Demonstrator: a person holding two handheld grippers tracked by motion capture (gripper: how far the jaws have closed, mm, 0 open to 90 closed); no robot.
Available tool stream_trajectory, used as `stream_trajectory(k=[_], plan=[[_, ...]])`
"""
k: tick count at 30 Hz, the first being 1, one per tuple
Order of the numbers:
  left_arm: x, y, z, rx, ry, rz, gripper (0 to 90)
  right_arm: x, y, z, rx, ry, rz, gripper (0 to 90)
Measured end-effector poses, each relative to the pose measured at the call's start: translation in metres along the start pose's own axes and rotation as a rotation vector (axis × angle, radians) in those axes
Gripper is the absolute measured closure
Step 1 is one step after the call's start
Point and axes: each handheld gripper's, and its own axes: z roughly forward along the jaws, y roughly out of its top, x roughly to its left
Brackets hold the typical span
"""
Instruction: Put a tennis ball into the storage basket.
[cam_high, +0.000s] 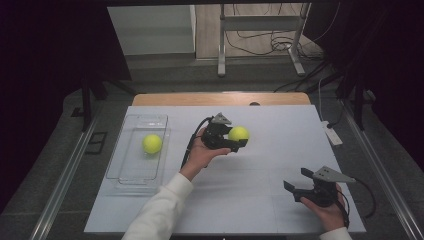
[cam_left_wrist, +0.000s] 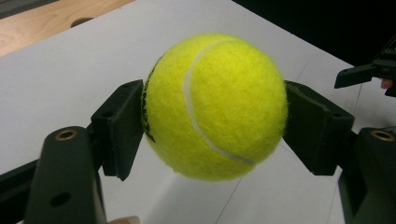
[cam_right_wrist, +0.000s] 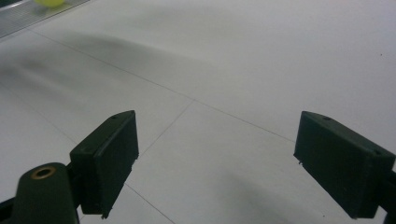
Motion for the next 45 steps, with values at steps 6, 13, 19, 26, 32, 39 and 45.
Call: stream_trajectory(k=[6,13,19,26,32,39,45], plan=[[0.001,-0.001,-0.003,-0.004,0.006,-0.004,27.3,0.000,0.000,0.000,-0.001,0.001,0.001,14.3],[0.001,-0.002,-0.008,-0.011,0.011,-0.001,27.3,0.001,0.000,0.000,-0.001,0.002,-0.001,14.3],[-0.002,-0.004,-0.014,-0.027,0.008,0.001,27.3,0.000,0.000,0.000,-0.002,0.001,-0.001,14.3],[-0.002,-0.006,-0.020,-0.034,0.015,0.003,27.3,0.001,0.000,0.000,0.000,-0.001,-0.004,14.3],[-0.001,-0.011,-0.029,-0.050,0.022,-0.003,27.4,0.002,0.000,0.000,0.000,-0.001,-0.004,14.3],[0.001,-0.017,-0.037,-0.060,0.031,-0.008,27.3,0.002,0.001,0.001,0.000,0.000,-0.006,14.3],[0.001,-0.023,-0.043,-0.073,0.042,-0.013,27.3,0.002,0.001,0.000,0.001,-0.001,-0.004,14.2]])
